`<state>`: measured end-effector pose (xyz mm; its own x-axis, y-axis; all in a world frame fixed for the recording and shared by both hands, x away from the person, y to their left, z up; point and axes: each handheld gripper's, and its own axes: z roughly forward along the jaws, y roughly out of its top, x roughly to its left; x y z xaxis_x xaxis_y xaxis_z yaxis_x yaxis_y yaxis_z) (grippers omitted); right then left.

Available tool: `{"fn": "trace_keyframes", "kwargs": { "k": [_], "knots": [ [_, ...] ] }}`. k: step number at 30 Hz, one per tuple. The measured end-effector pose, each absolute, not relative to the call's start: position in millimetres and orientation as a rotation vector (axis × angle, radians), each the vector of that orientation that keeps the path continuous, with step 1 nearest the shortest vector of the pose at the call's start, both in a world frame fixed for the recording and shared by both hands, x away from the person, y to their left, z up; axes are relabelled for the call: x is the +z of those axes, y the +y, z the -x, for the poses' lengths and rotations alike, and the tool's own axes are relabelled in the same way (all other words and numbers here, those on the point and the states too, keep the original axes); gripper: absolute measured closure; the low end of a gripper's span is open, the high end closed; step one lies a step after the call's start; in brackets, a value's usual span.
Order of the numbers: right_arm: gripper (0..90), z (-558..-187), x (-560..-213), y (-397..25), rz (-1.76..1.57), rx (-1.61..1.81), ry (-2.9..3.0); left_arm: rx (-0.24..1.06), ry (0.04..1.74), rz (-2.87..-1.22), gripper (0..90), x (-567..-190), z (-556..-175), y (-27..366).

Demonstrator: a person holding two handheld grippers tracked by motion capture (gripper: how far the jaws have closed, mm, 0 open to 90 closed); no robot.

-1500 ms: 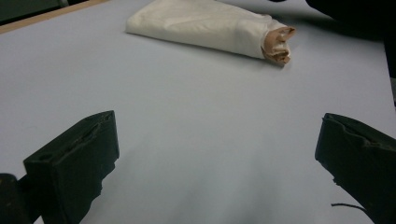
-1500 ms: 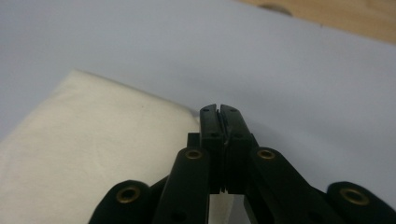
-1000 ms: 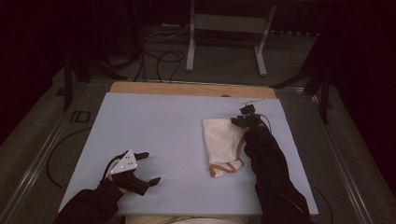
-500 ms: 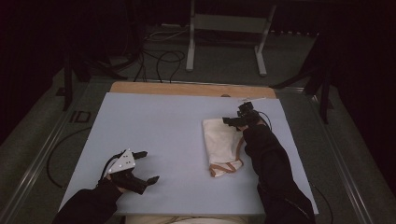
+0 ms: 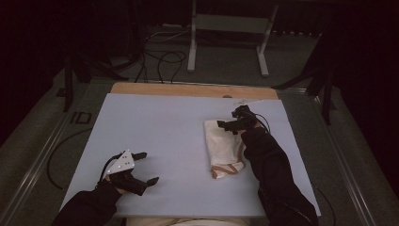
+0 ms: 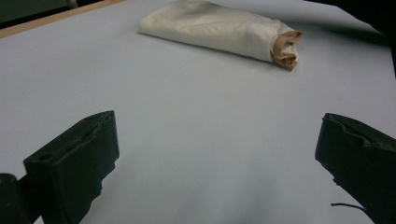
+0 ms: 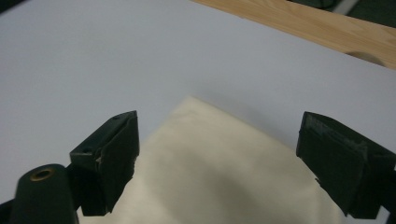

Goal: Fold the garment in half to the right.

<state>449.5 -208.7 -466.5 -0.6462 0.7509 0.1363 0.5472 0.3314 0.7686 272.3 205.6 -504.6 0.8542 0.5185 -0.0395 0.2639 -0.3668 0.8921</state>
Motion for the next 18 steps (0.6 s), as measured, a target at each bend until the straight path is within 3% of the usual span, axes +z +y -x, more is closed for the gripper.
{"fn": "trace_keyframes", "kwargs": {
  "k": [18],
  "knots": [
    [10.2, -417.1, -459.6, -195.0, -1.061, 1.262, 2.479, 0.275, 0.588, -1.98, 0.4, -501.2, -272.4, 209.3]
  ]
}}
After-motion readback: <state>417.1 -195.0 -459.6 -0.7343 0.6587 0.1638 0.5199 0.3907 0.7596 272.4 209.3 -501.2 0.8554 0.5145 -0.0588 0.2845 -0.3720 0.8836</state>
